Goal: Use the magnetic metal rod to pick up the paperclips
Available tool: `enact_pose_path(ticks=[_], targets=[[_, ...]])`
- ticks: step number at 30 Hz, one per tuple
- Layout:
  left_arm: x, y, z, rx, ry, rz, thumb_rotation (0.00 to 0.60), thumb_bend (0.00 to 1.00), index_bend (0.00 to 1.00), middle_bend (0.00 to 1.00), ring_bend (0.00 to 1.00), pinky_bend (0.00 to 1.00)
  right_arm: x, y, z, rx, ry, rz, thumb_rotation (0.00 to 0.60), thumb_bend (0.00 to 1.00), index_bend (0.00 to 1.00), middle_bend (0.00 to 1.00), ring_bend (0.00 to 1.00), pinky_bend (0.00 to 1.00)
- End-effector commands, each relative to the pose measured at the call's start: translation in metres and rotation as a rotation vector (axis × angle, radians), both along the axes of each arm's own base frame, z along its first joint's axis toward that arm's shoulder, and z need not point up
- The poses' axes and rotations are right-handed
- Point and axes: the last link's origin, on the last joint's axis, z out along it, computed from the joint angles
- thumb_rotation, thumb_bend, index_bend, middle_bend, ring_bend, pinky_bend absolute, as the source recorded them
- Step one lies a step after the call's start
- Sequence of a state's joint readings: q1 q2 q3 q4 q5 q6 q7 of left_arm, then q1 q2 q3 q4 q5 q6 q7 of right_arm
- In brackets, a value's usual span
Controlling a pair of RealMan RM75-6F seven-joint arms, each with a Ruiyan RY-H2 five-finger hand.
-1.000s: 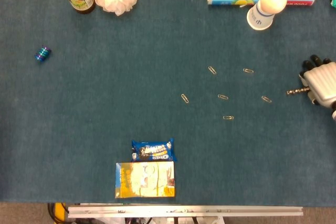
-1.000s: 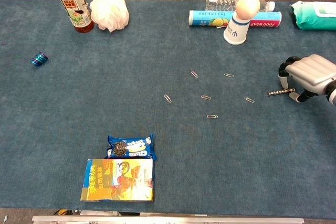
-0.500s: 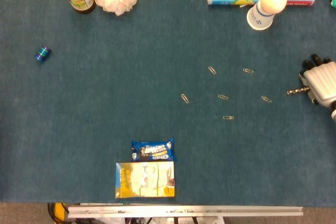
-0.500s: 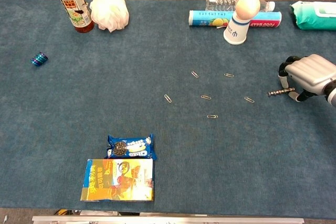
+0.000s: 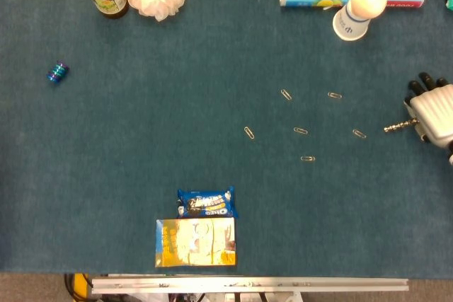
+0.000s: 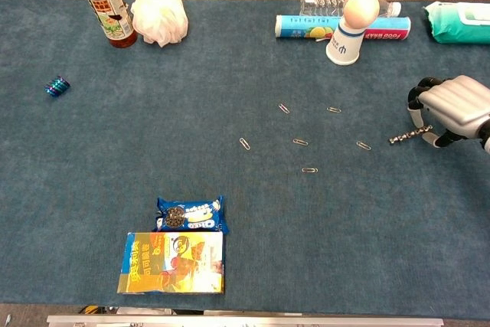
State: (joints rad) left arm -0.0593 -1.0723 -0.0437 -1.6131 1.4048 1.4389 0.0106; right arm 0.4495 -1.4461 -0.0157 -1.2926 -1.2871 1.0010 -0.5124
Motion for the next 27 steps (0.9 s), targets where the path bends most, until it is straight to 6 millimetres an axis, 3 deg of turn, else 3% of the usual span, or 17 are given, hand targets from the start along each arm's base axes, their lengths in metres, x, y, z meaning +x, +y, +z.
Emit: enact_pose_path(ticks=[1, 13, 27], targets=[[0.0, 0.0, 0.0, 0.001, 0.0, 0.001, 0.6, 0.12, 0.4, 0.47, 0.39, 0.57, 0.006, 0.005, 0.008, -0.014, -0.006, 0.024, 0.6, 0.3, 0.57, 0.28, 0.14, 0.31], [0.0, -0.002, 0.004, 0.014, -0.008, -0.001, 0.6, 0.12, 0.4, 0.47, 0.39, 0.57, 0.04, 0.011, 0.022, -0.032, -0.036, 0.116, 0.6, 0.3, 0.57, 0.28, 0.14, 0.31], [-0.003, -0.005, 0.013, 0.046, -0.007, 0.013, 0.6, 0.12, 0.4, 0.47, 0.39, 0.57, 0.063, 0.013, 0.001, 0.029, -0.039, 0.158, 0.6, 0.3, 0.58, 0.28, 0.14, 0.31]])
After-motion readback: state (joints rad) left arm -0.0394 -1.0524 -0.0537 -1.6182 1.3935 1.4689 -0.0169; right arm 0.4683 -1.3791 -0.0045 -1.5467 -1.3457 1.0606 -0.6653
